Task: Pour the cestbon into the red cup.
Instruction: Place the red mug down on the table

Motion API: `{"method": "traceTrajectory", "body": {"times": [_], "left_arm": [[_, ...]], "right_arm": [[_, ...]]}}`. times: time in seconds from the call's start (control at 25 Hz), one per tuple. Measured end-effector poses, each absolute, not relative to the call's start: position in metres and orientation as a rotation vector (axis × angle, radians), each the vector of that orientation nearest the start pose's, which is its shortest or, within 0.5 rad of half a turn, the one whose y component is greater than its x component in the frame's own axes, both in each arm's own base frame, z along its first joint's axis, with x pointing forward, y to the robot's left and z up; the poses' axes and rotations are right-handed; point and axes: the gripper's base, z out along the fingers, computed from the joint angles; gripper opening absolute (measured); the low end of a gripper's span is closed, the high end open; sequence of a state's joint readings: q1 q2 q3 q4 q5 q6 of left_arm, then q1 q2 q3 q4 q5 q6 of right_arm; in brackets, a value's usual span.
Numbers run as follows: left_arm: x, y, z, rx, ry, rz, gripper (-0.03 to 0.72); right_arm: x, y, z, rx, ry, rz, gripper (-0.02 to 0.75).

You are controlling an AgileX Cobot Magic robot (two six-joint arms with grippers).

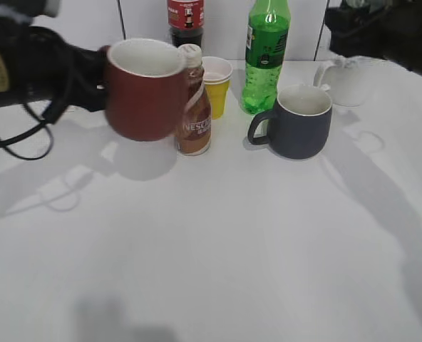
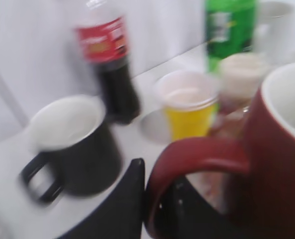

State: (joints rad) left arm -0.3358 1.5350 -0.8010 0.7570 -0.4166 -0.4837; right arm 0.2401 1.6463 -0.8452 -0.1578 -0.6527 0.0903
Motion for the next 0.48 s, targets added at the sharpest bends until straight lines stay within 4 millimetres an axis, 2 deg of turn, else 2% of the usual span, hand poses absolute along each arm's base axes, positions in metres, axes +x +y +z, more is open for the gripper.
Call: {"method": "traceTrajectory", "body": {"times": [0.24,0.48], "left_arm": [[0.298,-0.091,0.234,0.522,1.86,-0.293,0.06],[0.309,-0.068,0.216,0.407,1.886,-0.301,0.06]], "right_arm": [[0.329,0.077,0.241,-0.174,1.692,0.15,0.468],[0.317,0.066,0.226,-0.126,1.759,0.061,0.468]]}}
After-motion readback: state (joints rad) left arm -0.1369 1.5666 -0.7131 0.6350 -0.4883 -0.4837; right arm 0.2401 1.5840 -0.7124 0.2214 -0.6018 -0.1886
